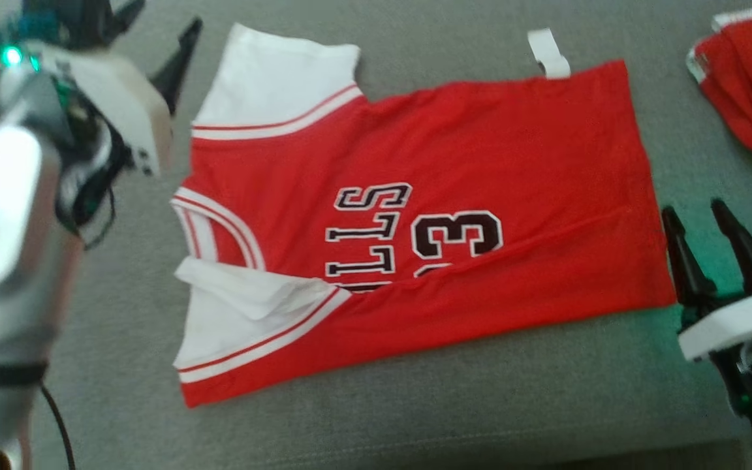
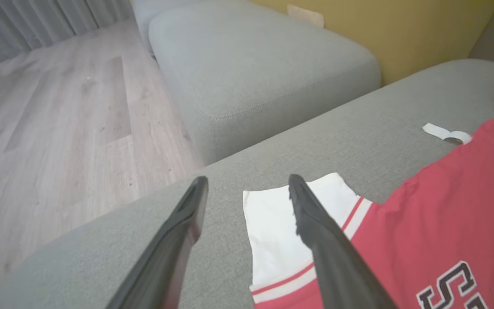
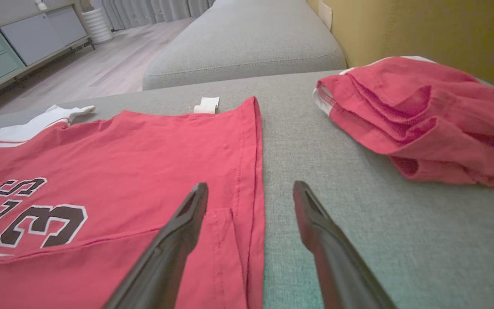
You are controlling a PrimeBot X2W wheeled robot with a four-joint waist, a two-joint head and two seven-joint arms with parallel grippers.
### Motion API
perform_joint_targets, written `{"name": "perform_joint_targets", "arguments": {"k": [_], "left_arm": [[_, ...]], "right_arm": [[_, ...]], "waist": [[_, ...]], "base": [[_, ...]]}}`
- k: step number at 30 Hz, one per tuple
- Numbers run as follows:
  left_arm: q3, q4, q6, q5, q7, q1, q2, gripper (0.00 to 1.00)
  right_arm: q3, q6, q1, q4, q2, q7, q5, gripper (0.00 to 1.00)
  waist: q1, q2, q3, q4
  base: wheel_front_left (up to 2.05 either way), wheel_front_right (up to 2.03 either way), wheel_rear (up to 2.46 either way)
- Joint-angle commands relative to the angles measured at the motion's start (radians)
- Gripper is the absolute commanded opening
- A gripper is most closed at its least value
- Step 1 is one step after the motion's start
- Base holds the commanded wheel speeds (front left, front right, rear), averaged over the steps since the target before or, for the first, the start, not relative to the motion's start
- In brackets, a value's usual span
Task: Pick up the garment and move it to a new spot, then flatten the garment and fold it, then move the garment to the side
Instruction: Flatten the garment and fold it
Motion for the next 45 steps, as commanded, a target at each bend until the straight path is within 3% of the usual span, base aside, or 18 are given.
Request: {"name": "perform_joint_targets", "arguments": {"k": [1, 5, 11, 27, 28, 30, 33, 38, 45], "left_arm": [[-0.007, 0.02, -0.005, -0.045, 0.034, -0.091, 0.066, 1.0], [-0.113, 0.137, -0.006, -0.129, 0.089, -0.221, 0.133, 1.0], [-0.198, 0.299, -0.006, -0.191, 0.107, -0.344, 0.197, 1.0], [-0.318, 0.475, -0.006, -0.295, 0.14, -0.465, 0.255, 1.0], [-0.324, 0.481, -0.006, -0.3, 0.139, -0.469, 0.256, 0.97], [-0.337, 0.488, -0.006, -0.312, 0.137, -0.475, 0.256, 0.44], [-0.366, 0.483, -0.006, -0.341, 0.144, -0.479, 0.261, 0.02], [-0.406, 0.468, -0.006, -0.397, 0.155, -0.486, 0.283, 0.0], [-0.461, 0.428, -0.006, -0.436, 0.07, -0.489, 0.307, 0.0]], "right_arm": [[0.016, -0.001, -0.032, -0.037, -0.01, -0.011, -0.015, 1.0], [0.025, -0.001, -0.067, -0.049, 0.012, -0.017, -0.031, 1.0], [0.023, -0.001, -0.089, -0.063, 0.033, -0.023, -0.046, 1.0], [0.022, -0.001, -0.097, -0.058, 0.07, -0.037, -0.053, 1.0], [0.022, -0.001, -0.098, -0.057, 0.071, -0.037, -0.054, 1.0], [0.021, -0.001, -0.1, -0.056, 0.072, -0.038, -0.055, 1.0], [0.021, -0.001, -0.102, -0.054, 0.073, -0.036, -0.057, 1.0], [0.038, -0.001, -0.115, -0.061, 0.069, -0.025, -0.065, 1.0], [0.081, -0.001, -0.215, -0.111, 0.069, 0.024, -0.032, 1.0]], "waist": [[0.0, 0.0, 0.074, -0.07], [0.0, 0.0, 0.136, -0.12], [0.0, 0.0, 0.203, -0.176], [0.0, 0.0, 0.262, -0.233], [0.0, 0.0, 0.263, -0.234], [0.0, 0.0, 0.265, -0.236], [0.0, 0.0, 0.266, -0.239], [0.0, 0.0, 0.269, -0.253], [0.0, 0.0, 0.24, -0.243]], "base": [[0.0, 0.0, 0.0], [0.0, 0.0, 0.0], [0.0, 0.0, 0.0], [0.0, 0.0, 0.0], [0.0, 0.0, 0.0], [0.0, 0.0, 0.0], [0.0, 0.0, 0.0], [0.0, 0.0, 0.0], [0.0, 0.0, 0.0]]}}
